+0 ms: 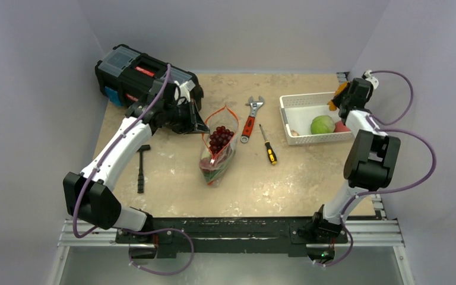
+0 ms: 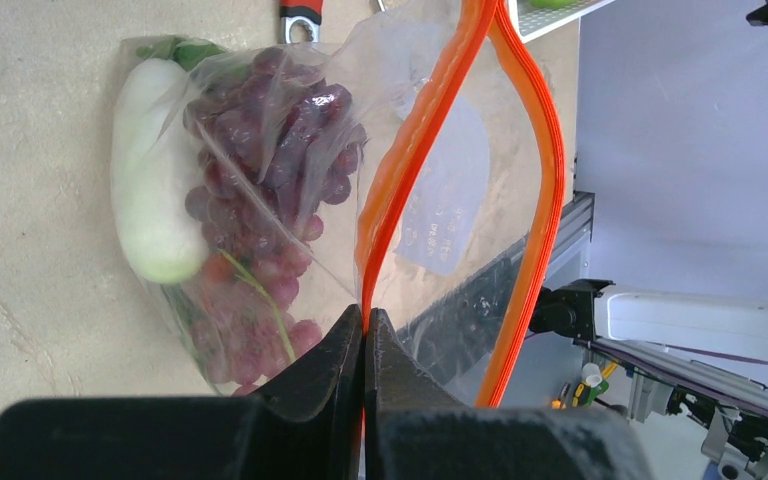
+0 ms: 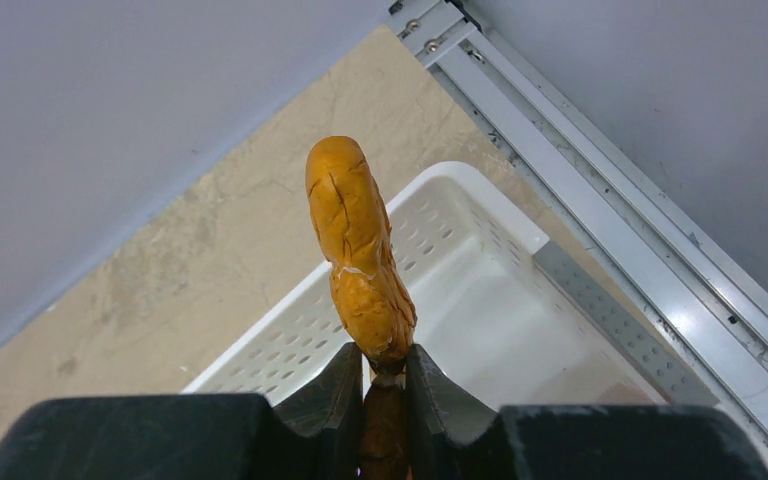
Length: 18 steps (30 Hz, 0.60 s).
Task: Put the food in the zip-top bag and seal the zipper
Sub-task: Pick up the fake vegetable from the bin, then place the fake vegetable in the zipper food storage bag.
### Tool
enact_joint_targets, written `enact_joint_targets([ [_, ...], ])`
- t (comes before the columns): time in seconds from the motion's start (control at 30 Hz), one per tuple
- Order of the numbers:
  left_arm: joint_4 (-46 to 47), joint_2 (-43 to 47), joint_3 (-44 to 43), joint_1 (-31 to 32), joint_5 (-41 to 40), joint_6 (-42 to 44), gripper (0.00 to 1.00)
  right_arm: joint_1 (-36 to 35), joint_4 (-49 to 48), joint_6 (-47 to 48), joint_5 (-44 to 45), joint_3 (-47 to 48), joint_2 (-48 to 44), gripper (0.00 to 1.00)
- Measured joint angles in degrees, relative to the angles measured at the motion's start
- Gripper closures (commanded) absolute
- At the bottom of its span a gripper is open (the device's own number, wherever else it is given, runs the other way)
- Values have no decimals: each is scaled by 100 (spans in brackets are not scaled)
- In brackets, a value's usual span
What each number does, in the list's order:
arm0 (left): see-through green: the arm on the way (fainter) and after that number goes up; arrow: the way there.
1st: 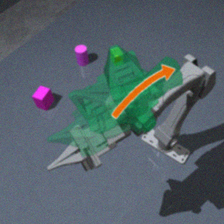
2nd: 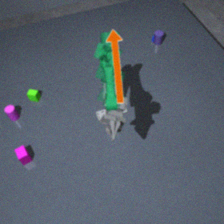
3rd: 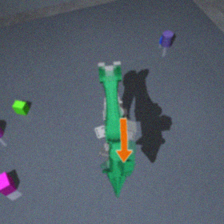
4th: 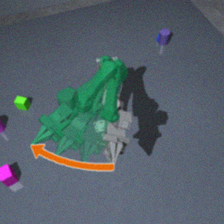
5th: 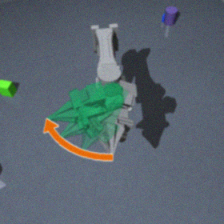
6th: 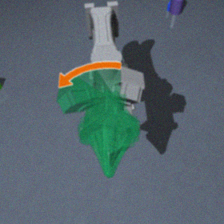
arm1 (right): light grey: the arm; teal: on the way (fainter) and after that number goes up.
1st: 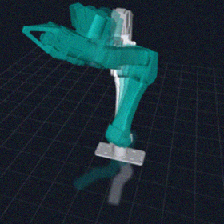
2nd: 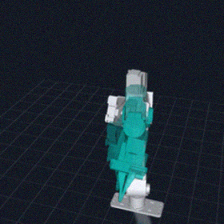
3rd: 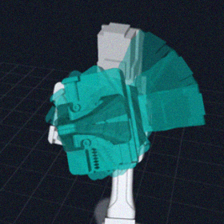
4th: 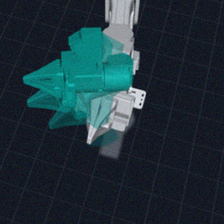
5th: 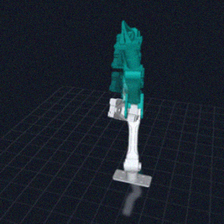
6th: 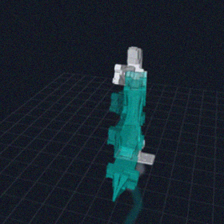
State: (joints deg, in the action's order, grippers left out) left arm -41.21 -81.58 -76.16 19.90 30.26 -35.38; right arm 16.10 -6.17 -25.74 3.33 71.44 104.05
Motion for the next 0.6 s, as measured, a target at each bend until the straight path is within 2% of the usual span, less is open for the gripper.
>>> enact_joint_targets([
  [0.33, 2, 0, 0, 0, 15, 0, 100, -400, -221, -848, -723, -1029, -1309, 97],
  [0.6, 2, 0, 0, 0, 15, 2, 100, -1707, -70, -953, -1622, -1290, -2623, 100],
])
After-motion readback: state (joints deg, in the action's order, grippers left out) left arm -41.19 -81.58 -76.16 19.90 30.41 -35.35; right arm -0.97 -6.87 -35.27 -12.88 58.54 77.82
